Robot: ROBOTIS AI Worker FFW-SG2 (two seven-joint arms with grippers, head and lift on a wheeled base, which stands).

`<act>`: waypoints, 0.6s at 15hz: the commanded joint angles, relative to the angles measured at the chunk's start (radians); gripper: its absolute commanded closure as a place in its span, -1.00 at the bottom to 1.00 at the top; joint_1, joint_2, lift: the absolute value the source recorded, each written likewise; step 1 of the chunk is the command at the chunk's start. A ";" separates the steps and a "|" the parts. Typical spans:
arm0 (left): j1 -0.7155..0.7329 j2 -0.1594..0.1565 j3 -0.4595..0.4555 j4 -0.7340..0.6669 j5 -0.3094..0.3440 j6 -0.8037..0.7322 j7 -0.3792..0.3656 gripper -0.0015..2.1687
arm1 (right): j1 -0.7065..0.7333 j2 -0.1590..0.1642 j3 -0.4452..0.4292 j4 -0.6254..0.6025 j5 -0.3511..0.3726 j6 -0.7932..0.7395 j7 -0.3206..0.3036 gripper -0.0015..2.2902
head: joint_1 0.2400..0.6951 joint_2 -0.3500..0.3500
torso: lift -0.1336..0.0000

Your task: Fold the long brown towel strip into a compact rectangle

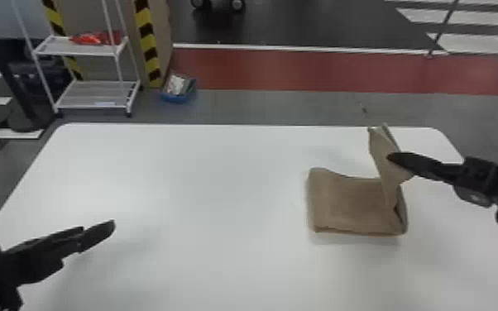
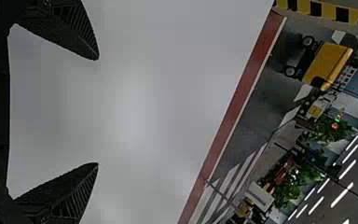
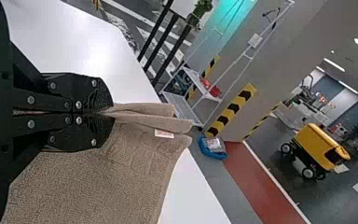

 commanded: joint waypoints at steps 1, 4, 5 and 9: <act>0.000 0.000 0.000 0.003 -0.004 0.000 0.000 -0.93 | 0.017 0.017 0.050 -0.016 0.014 -0.003 0.000 0.44 | 1.00 -0.07 | -0.80; 0.000 -0.001 0.000 0.003 -0.004 0.000 -0.002 -0.93 | 0.033 0.030 0.116 -0.018 0.040 -0.012 -0.001 0.44 | 1.00 0.04 | -0.80; 0.001 -0.001 0.000 0.004 -0.002 0.000 -0.005 -0.93 | 0.036 0.037 0.133 -0.018 0.049 -0.018 -0.001 0.44 | 1.00 0.06 | -0.80; 0.006 -0.001 0.006 0.003 -0.002 -0.003 -0.014 -0.93 | 0.052 0.067 0.193 -0.018 0.085 -0.043 -0.006 0.44 | 1.00 0.17 | -0.80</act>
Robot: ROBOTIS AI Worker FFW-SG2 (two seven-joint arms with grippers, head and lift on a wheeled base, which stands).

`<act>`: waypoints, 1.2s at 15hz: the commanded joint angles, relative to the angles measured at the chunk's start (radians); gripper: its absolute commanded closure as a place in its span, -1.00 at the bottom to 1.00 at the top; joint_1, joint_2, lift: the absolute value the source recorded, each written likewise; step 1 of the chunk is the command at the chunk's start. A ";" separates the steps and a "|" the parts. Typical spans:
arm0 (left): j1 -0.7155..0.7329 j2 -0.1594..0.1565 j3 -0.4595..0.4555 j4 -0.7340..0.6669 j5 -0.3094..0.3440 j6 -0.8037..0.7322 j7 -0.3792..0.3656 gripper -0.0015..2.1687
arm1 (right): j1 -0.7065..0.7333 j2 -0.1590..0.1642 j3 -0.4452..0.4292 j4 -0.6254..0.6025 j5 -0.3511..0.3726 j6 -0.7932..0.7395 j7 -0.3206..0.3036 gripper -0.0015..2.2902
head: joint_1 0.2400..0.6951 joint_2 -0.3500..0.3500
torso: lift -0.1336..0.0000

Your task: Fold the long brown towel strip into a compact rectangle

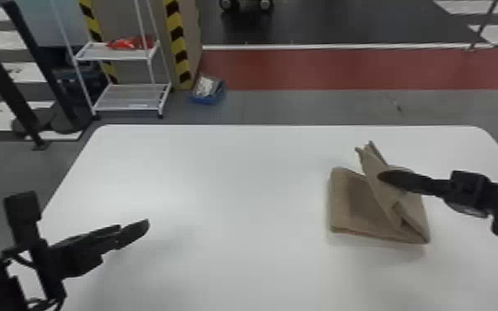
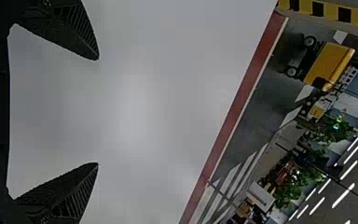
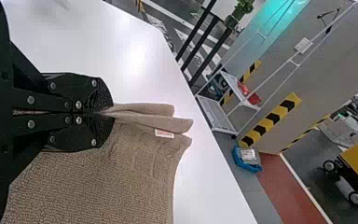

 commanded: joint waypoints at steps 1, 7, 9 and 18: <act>0.001 0.000 0.003 -0.002 0.000 0.001 -0.005 -0.93 | 0.008 0.015 0.034 0.000 0.026 -0.022 -0.005 0.43 | 1.00 0.19 | -0.80; 0.017 0.000 0.012 -0.002 0.005 -0.008 -0.011 -0.93 | 0.021 0.063 0.093 0.020 0.061 -0.083 -0.024 0.43 | 1.00 0.31 | -0.80; 0.018 0.000 0.012 -0.001 0.005 -0.011 -0.011 -0.93 | 0.027 0.077 0.117 0.032 0.082 -0.120 -0.031 0.43 | 1.00 0.35 | -0.80; 0.018 0.000 0.012 0.004 0.003 -0.017 -0.009 -0.93 | 0.047 0.111 0.120 0.095 0.007 -0.188 -0.037 -0.96 | 1.00 0.49 | -0.80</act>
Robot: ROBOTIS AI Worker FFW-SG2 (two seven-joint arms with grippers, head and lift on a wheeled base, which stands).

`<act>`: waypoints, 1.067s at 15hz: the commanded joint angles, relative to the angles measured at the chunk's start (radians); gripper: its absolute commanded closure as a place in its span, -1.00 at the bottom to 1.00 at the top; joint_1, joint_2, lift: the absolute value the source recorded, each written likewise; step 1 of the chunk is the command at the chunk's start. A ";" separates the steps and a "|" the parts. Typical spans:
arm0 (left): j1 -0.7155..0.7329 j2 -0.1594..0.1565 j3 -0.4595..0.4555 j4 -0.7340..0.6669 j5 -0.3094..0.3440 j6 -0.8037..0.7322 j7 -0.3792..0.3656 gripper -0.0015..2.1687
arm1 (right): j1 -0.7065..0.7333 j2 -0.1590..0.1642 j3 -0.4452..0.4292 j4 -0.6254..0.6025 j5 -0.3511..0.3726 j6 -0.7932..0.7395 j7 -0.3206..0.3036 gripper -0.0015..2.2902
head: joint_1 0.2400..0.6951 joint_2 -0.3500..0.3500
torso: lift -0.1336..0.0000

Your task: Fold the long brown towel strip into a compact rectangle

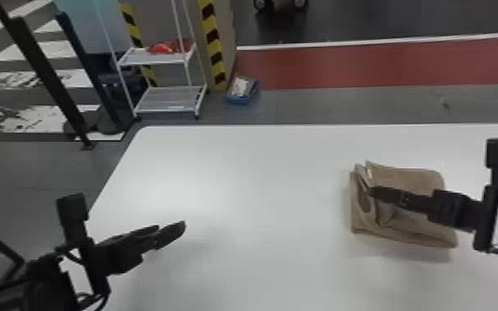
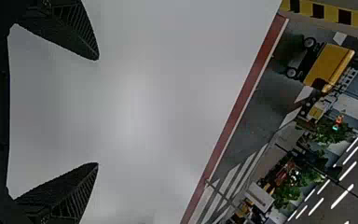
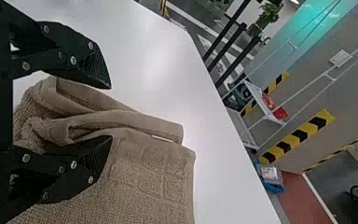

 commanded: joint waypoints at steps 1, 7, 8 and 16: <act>0.000 0.000 -0.001 -0.002 -0.001 0.000 -0.001 -0.93 | 0.004 0.002 -0.028 -0.002 -0.049 -0.010 0.005 -0.94 | 1.00 0.51 | -0.80; -0.003 0.002 0.000 -0.002 -0.001 0.000 -0.001 -0.93 | -0.004 0.002 -0.111 -0.001 -0.115 -0.124 -0.049 0.73 | 1.00 0.42 | -0.80; -0.006 0.002 0.000 -0.002 -0.001 0.000 -0.001 -0.93 | -0.006 0.002 -0.083 0.004 -0.075 -0.127 -0.077 0.79 | 1.00 0.39 | -0.80; 0.002 0.003 0.017 -0.003 0.002 0.000 -0.012 -0.93 | -0.042 0.002 0.128 0.130 0.043 -0.197 -0.118 0.79 | 1.00 0.52 | -0.80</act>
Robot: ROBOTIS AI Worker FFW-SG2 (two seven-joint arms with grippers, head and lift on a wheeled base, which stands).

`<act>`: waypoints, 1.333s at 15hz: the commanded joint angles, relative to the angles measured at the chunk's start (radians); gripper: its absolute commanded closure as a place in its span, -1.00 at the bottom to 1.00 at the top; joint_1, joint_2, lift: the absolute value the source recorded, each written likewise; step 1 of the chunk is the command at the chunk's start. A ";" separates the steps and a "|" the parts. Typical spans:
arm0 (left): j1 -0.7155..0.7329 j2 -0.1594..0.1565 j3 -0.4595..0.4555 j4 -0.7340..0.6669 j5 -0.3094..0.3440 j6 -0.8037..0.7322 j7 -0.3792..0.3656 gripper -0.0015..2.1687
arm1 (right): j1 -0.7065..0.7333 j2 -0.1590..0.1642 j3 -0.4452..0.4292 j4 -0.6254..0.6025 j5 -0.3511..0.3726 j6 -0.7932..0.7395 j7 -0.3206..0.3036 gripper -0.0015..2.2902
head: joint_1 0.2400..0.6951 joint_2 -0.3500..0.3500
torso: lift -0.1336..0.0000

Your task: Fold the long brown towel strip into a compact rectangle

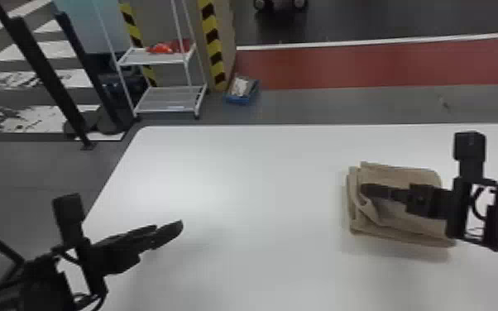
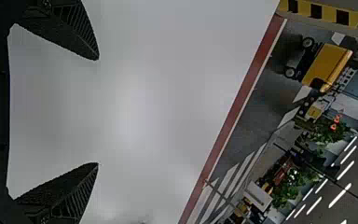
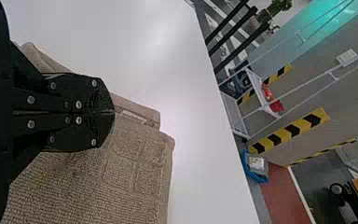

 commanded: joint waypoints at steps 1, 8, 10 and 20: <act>0.001 0.001 0.004 0.000 0.001 -0.002 0.000 -0.93 | -0.001 0.001 0.039 0.003 0.003 0.000 0.000 0.79 | 1.00 0.54 | -0.80; 0.001 -0.001 0.018 0.000 0.002 -0.002 0.000 -0.93 | 0.042 0.001 0.114 -0.049 -0.027 0.043 0.028 0.79 | 1.00 0.72 | -0.80; 0.001 -0.001 0.022 0.001 0.002 -0.002 0.000 -0.93 | 0.067 0.001 0.137 -0.074 -0.043 0.070 0.042 0.79 | 1.00 0.76 | -0.80; -0.008 -0.001 0.018 0.004 -0.001 -0.002 0.003 -0.93 | 0.214 0.001 0.214 -0.324 -0.034 0.297 0.167 0.79 | 1.00 1.00 | -0.80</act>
